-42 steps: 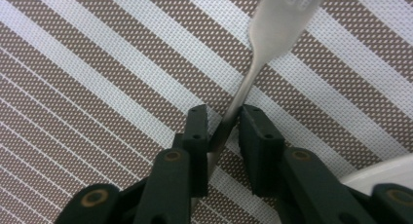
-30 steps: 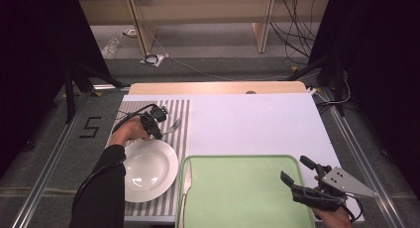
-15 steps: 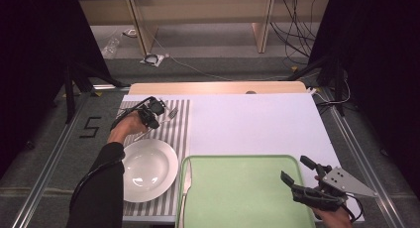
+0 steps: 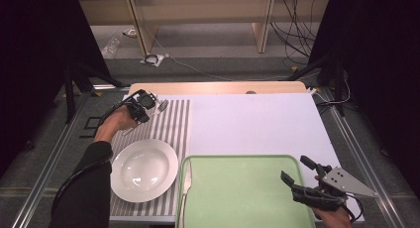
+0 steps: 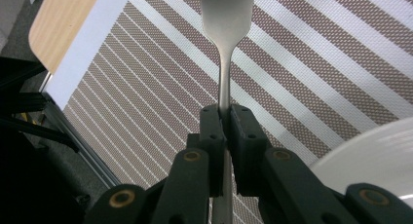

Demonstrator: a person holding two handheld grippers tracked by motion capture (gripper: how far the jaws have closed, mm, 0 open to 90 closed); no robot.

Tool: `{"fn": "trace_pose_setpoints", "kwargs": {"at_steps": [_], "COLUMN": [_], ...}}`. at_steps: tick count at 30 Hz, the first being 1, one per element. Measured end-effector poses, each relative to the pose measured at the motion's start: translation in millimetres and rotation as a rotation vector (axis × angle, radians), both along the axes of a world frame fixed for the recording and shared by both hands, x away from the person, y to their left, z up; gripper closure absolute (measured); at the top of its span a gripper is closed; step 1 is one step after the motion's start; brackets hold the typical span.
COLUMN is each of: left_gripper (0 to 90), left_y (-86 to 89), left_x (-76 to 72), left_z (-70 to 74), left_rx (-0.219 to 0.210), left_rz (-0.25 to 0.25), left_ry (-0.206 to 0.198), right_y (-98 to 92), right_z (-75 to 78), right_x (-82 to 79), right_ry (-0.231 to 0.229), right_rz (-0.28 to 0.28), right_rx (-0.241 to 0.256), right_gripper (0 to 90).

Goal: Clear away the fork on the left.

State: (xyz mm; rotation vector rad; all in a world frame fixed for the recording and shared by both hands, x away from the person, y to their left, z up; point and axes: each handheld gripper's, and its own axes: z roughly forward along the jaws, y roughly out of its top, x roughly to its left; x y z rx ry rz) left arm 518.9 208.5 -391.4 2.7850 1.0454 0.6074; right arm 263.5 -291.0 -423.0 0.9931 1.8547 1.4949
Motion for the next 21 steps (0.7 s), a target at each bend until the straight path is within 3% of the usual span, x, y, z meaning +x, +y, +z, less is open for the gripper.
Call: {"fn": "trace_pose_setpoints", "kwargs": {"at_steps": [3,8,13,19,21], "left_gripper": [84.2,84.2,84.2,84.2,84.2], "left_y": [-3.8,-12.3,-25.9,-40.5,-46.0], "left_x": [-6.3,-16.0,-33.5,-63.9,-74.3], "left_z": [5.2,14.4,25.3,34.8,37.0], "left_rx": [-0.018,-0.113,-0.175,-0.319,-0.361], "left_rz": [0.029,0.066,0.033,0.003,-0.023], "left_ry": [-0.010,-0.024,-0.049,-0.104,-0.101], "right_y": [0.1,0.3,0.5,0.3,0.5], "right_z": [0.5,0.5,0.4,0.4,0.4], "right_x": [-0.6,-1.0,-1.2,-1.2,-1.4], "right_ry": [0.001,0.006,-0.001,0.000,-0.001], "right_rz": [0.001,-0.002,-0.002,-0.001,0.000], "right_rx": [0.002,-0.009,-0.009,-0.009,-0.009], "right_gripper": [19.4,19.4,19.5,19.5,19.5]}}
